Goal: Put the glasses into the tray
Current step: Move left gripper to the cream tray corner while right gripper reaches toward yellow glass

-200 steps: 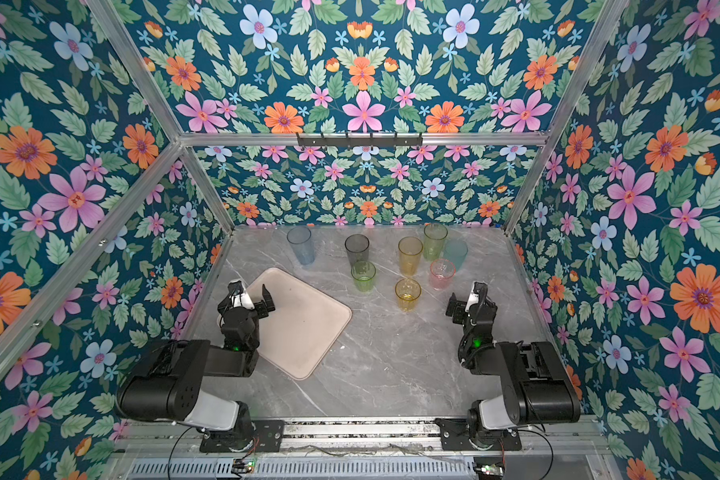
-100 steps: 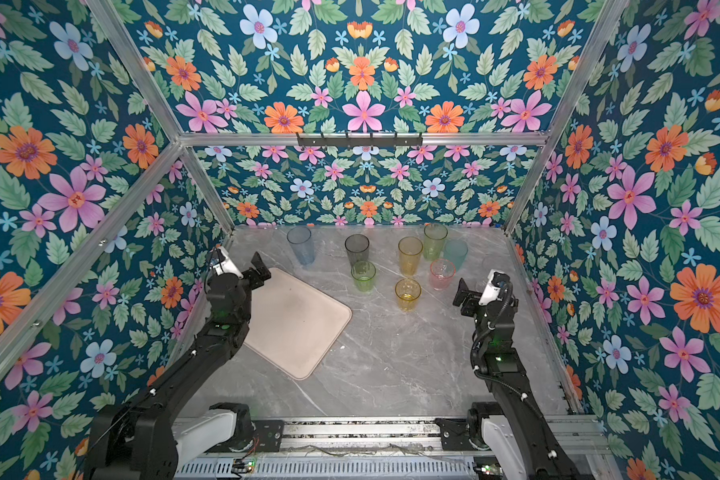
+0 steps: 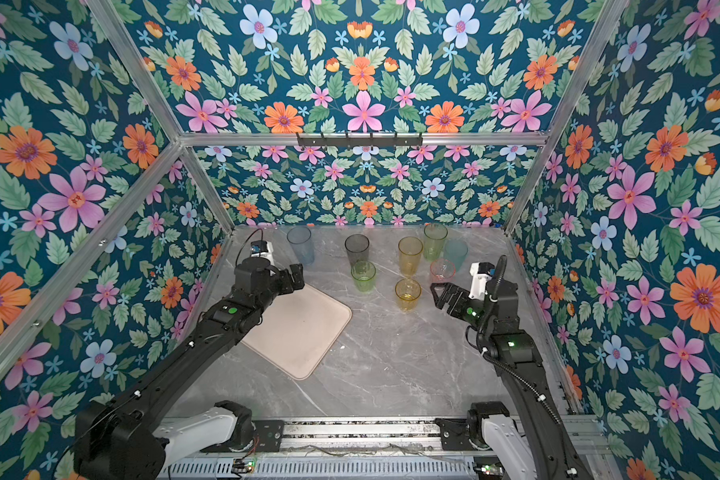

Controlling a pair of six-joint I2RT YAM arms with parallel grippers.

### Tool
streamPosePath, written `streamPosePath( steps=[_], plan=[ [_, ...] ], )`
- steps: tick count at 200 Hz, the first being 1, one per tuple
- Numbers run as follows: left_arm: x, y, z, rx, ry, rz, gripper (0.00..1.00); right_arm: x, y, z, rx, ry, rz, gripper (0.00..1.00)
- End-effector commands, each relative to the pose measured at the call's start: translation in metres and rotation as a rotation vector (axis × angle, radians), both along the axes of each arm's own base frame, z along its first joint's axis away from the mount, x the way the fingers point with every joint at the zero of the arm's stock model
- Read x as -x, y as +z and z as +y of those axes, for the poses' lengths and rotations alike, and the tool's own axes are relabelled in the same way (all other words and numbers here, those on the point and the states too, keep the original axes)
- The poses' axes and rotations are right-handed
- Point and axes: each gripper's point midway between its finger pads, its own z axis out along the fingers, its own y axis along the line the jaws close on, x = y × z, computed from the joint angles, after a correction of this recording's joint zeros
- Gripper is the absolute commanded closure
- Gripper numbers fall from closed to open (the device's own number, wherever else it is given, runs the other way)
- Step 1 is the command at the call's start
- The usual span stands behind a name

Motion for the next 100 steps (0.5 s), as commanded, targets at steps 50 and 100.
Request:
streamPosePath(
  steps=[50,100],
  plan=[
    [0.069,-0.093,-0.065,-0.074,-0.317,0.399,0.03,0.009,-0.013,0.076,0.014,0.161,0.065,0.03],
    [0.112,-0.151,-0.079,-0.123,-0.392,0.556,0.14,0.010,-0.039,0.126,0.088,0.292,0.126,0.05]
  ],
)
